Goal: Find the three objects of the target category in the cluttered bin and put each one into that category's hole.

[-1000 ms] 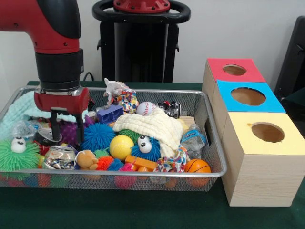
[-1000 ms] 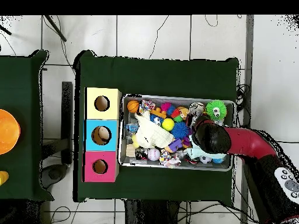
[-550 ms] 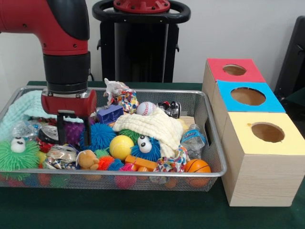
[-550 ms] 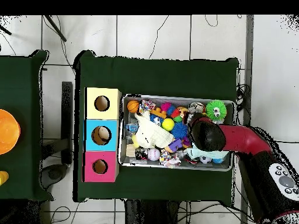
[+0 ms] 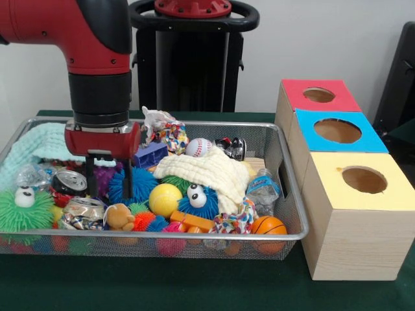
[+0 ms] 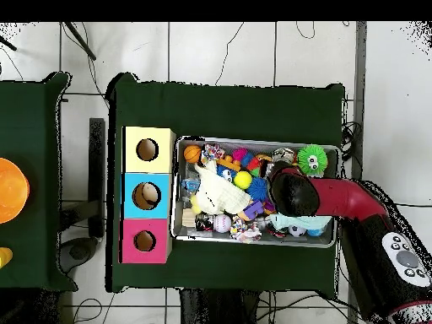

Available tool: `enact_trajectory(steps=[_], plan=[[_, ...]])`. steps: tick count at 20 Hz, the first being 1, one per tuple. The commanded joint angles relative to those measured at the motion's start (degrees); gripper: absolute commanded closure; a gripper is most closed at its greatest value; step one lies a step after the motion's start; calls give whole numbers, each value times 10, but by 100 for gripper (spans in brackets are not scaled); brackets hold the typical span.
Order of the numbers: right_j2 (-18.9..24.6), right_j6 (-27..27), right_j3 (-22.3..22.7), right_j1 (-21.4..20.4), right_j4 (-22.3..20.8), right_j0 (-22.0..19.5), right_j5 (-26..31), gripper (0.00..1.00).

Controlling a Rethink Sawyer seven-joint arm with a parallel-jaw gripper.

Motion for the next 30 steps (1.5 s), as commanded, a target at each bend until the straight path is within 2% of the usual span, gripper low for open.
enact_trajectory(steps=[1, 5, 12, 13, 14, 16, 21, 30], plan=[[-27, 9, -27, 9, -33, 7, -16, 0], [-40, 21, -33, 13, -32, 16, -20, 0], [-74, 47, -61, 52, -26, 33, -32, 0], [-85, 58, -64, 57, -24, 39, -38, 0], [-117, 89, -81, 73, -25, 60, -46, 0], [-144, 108, -93, 89, -20, 75, -52, 0], [-162, 100, -96, 96, 0, 85, -66, 0], [-176, 82, -96, 90, 24, 98, -54, 0]])
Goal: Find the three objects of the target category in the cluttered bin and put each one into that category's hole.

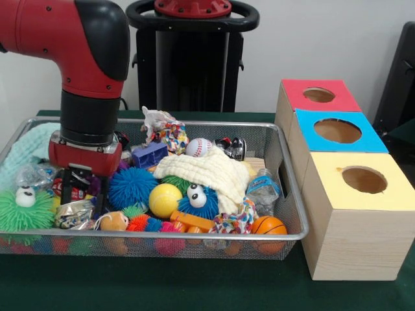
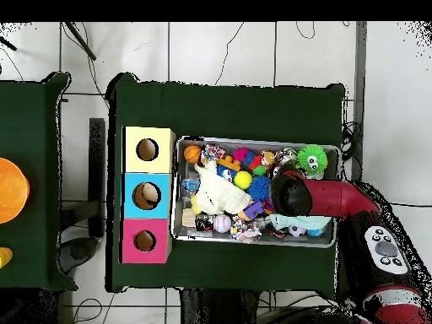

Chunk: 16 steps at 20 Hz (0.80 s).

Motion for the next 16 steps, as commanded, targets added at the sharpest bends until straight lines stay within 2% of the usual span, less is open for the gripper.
enact_trajectory(steps=[1, 6, 8, 11, 12, 16], plan=[[-29, 81, -28, 42, 17, 3, -7, 0], [-31, 73, -25, 36, 22, 5, -2, 0], [-18, 60, -20, 27, 29, -5, 11, 0], [-1, 42, -14, 9, 44, -15, 37, 0], [2, 35, -13, 1, 53, -15, 61, 0], [-4, 28, -14, -14, 70, -6, 97, 0]])
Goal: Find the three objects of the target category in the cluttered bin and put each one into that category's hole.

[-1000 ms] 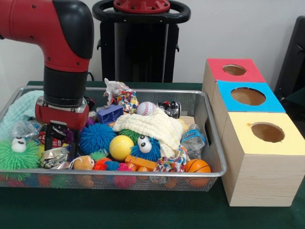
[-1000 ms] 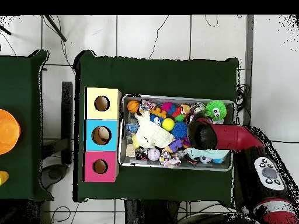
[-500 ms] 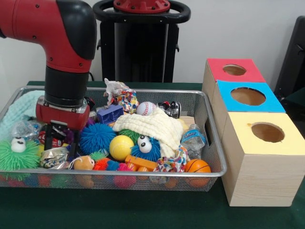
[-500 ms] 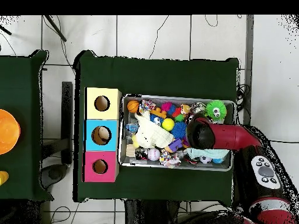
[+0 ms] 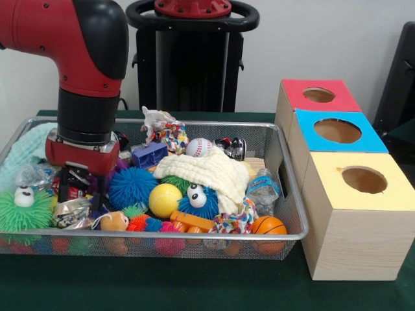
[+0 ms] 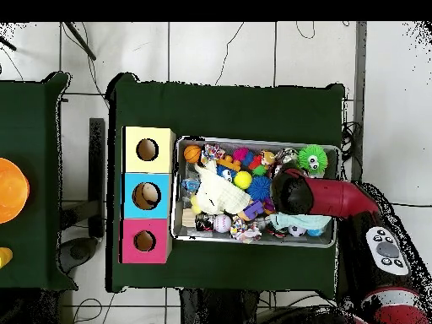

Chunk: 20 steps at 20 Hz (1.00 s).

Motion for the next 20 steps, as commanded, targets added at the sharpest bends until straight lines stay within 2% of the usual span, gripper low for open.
enact_trajectory(steps=[1, 20], plan=[[9, 28, -9, -14, 38, -12, 89, 0], [6, 20, -1, -22, 61, -8, 125, 0]])
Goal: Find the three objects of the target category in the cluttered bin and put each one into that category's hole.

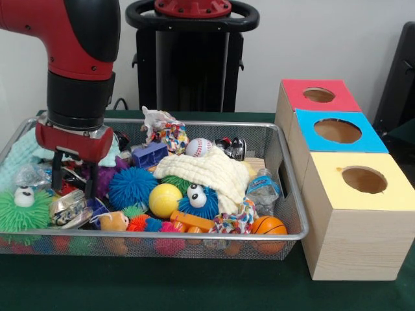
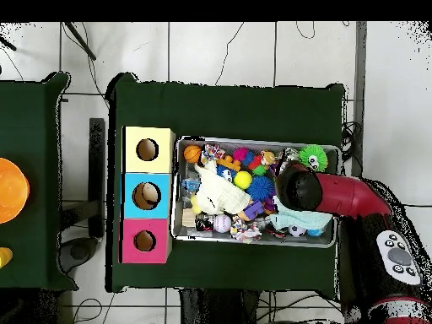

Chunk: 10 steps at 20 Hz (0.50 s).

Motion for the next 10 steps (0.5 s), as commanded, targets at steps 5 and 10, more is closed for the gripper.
enact_trajectory(steps=[5, 10], plan=[[7, 19, -6, 7, 20, -6, 77, 0], [6, 20, -5, 7, 22, -4, 86, 0]])
